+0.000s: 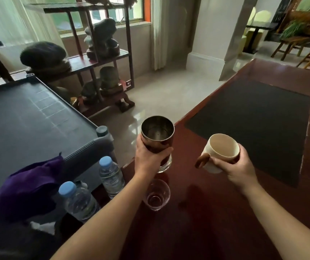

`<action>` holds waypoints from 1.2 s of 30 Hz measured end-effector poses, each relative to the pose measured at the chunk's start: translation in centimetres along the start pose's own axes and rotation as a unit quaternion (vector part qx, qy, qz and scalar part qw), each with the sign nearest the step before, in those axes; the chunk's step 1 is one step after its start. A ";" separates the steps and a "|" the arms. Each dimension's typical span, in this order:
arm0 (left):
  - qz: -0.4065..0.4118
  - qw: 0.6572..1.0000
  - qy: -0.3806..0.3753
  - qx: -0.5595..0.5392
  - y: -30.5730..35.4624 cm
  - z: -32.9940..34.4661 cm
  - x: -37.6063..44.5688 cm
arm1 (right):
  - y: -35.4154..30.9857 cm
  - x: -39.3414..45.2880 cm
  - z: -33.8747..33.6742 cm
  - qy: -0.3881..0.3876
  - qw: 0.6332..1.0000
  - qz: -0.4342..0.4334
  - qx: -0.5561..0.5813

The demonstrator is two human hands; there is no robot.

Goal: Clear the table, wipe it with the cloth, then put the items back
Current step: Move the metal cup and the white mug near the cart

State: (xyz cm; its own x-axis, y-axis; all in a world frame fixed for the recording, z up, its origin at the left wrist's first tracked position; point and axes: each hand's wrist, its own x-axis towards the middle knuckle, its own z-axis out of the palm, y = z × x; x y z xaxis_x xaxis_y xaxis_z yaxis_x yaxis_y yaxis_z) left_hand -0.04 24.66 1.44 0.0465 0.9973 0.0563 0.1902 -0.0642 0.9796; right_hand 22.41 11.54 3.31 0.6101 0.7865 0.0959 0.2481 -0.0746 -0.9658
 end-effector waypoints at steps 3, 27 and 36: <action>-0.017 1.000 -0.003 -0.002 -1.8 -0.2 0.8 | 0.3 1.2 2.4 -0.017 1.000 0.001 -0.001; -0.076 0.997 -0.016 -0.020 -8.3 -0.6 1.8 | 6.2 9.1 14.9 -0.017 0.999 0.042 -0.019; -0.074 0.997 -0.029 -0.003 -8.0 -1.0 1.5 | 8.0 9.5 16.0 -0.014 0.997 0.063 -0.030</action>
State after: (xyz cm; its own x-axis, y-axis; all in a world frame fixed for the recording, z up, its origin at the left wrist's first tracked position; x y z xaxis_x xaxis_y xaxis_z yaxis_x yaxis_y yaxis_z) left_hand -2.46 26.68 -6.15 0.0744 0.9922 -0.0996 0.1934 0.0836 0.9775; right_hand 18.12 28.21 -7.37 0.6190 0.7847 -0.0333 0.2153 -0.2103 -0.9536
